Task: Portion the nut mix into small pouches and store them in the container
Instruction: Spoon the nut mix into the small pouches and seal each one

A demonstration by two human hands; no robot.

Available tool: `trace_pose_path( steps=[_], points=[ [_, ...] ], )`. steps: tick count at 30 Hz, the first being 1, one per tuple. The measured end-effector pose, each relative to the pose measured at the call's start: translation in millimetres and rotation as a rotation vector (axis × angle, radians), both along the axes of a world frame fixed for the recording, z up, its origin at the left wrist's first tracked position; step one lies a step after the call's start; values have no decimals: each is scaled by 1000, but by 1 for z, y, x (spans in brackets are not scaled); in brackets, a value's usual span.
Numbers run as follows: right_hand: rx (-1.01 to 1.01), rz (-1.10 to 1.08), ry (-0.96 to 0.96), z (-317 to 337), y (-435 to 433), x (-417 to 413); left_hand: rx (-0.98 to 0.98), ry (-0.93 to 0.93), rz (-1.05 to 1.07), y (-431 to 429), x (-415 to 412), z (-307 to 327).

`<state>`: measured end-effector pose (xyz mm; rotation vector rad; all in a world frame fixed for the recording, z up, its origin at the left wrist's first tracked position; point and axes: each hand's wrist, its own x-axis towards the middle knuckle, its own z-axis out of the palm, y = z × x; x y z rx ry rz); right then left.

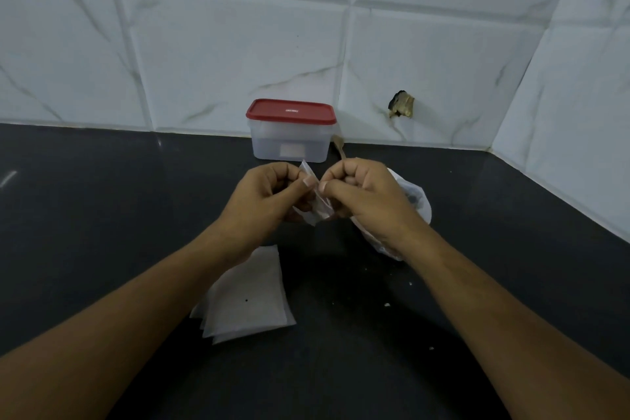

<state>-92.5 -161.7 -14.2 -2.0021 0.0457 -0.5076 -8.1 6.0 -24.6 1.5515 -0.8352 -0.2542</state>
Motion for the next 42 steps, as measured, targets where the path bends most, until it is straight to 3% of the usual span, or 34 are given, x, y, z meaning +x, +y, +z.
trace_pose_path(
  steps=[9,19,22,25,28,30,33,42],
  points=[
    [-202,-176,-50,1,-4,-2,82,-11,44,2,5,1],
    [-555,-128,-108,2,-1,-3,70,-100,84,1,-1,5],
    [-519,-140,-87,1,-1,-4,39,-184,90,2,-4,5],
    [-371,-152,-71,-1,-1,-3,22,-394,171,3,-2,1],
    [-282,-140,-77,-1,-1,-3,140,-717,247,5,6,-3],
    [-264,-108,-87,-2,0,-2,245,-811,219,4,8,-6],
    [-253,-53,-106,-1,3,-3,335,-824,161,3,9,-9],
    [-364,-15,-149,-4,0,0,307,-775,149,5,14,-7]
  ],
)
